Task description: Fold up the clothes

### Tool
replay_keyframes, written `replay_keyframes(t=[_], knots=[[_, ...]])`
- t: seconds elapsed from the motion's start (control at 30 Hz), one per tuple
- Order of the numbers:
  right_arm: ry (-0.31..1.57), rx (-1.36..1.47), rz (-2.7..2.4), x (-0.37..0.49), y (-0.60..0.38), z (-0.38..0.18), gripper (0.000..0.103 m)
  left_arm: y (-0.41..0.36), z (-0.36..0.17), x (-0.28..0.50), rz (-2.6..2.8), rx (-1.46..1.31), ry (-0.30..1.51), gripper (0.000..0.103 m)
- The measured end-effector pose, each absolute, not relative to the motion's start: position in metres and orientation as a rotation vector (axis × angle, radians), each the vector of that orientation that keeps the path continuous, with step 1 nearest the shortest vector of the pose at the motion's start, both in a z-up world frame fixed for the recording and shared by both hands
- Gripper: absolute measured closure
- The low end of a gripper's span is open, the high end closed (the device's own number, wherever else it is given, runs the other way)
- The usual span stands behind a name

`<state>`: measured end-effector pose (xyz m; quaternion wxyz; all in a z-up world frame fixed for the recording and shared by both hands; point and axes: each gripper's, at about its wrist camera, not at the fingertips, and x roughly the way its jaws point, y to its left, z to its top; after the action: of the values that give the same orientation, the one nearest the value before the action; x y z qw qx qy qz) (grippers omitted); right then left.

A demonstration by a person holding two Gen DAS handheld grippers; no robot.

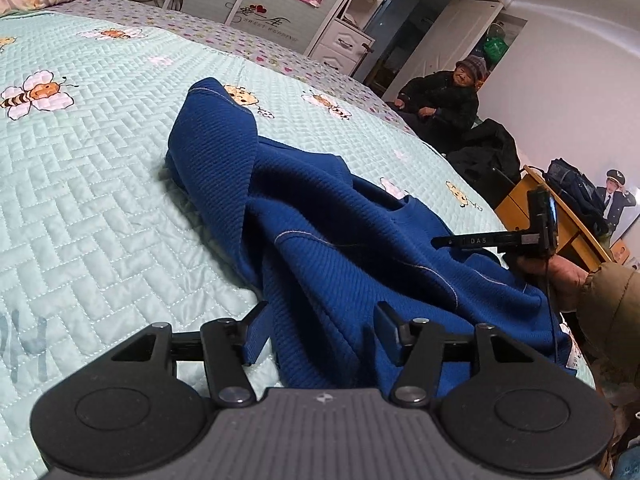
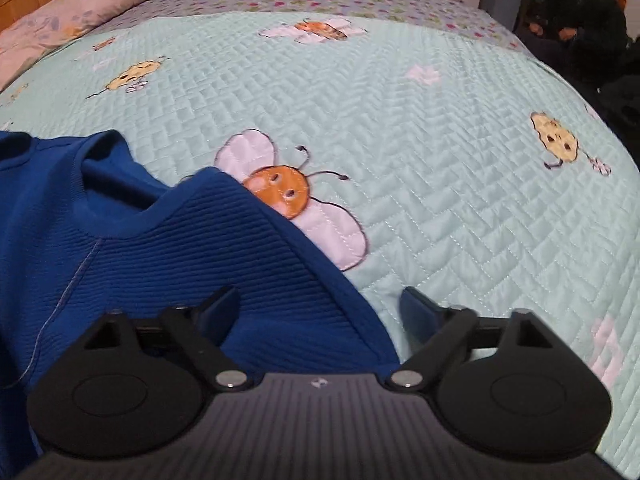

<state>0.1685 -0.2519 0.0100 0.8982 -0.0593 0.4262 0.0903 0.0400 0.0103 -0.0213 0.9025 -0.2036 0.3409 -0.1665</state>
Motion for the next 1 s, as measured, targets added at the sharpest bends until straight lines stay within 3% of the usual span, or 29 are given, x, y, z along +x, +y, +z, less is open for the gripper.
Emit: replay_keyframes(t=[0.03, 0.07, 0.1, 0.4, 0.57, 0.7, 0.73, 0.77, 0.8, 0.83, 0.9, 1.0], knots=[[0.875, -0.141, 0.199, 0.166, -0.247, 0.013, 0.052, 0.01, -0.021, 0.04, -0.345, -0.421, 0.704, 0.044], [0.867, -0.159, 0.211, 0.163, -0.242, 0.016, 0.083, 0.01, -0.021, 0.04, -0.346, -0.421, 0.703, 0.044], [0.858, -0.177, 0.223, 0.16, -0.237, 0.018, 0.089, 0.01, -0.02, 0.04, -0.347, -0.421, 0.702, 0.044], [0.636, -0.695, 0.134, 0.123, -0.181, 0.039, 0.09, 0.012, -0.018, 0.039, -0.361, -0.42, 0.69, 0.041], [0.344, -1.151, -0.065, 0.109, -0.17, 0.051, 0.09, 0.014, -0.018, 0.04, -0.38, -0.421, 0.676, 0.04], [0.269, -1.282, -0.225, 0.137, -0.197, 0.041, 0.083, 0.015, -0.016, 0.04, -0.38, -0.422, 0.673, 0.04], [0.328, -1.341, -0.252, 0.152, -0.213, 0.022, 0.077, 0.016, -0.015, 0.04, -0.379, -0.421, 0.672, 0.04], [0.457, -1.373, -0.259, 0.168, -0.229, 0.003, 0.062, 0.016, -0.015, 0.04, -0.378, -0.42, 0.67, 0.04], [0.646, -1.345, -0.243, 0.183, -0.242, -0.015, 0.059, 0.016, -0.014, 0.04, -0.377, -0.419, 0.669, 0.04], [0.796, -1.245, -0.219, 0.193, -0.252, -0.022, 0.059, 0.017, -0.013, 0.04, -0.376, -0.418, 0.668, 0.04], [0.837, -0.986, -0.235, 0.194, -0.265, -0.013, 0.055, 0.017, -0.012, 0.04, -0.374, -0.416, 0.666, 0.036], [0.81, -0.675, -0.283, 0.182, -0.288, 0.008, 0.038, 0.018, -0.01, 0.04, -0.37, -0.413, 0.663, 0.035]])
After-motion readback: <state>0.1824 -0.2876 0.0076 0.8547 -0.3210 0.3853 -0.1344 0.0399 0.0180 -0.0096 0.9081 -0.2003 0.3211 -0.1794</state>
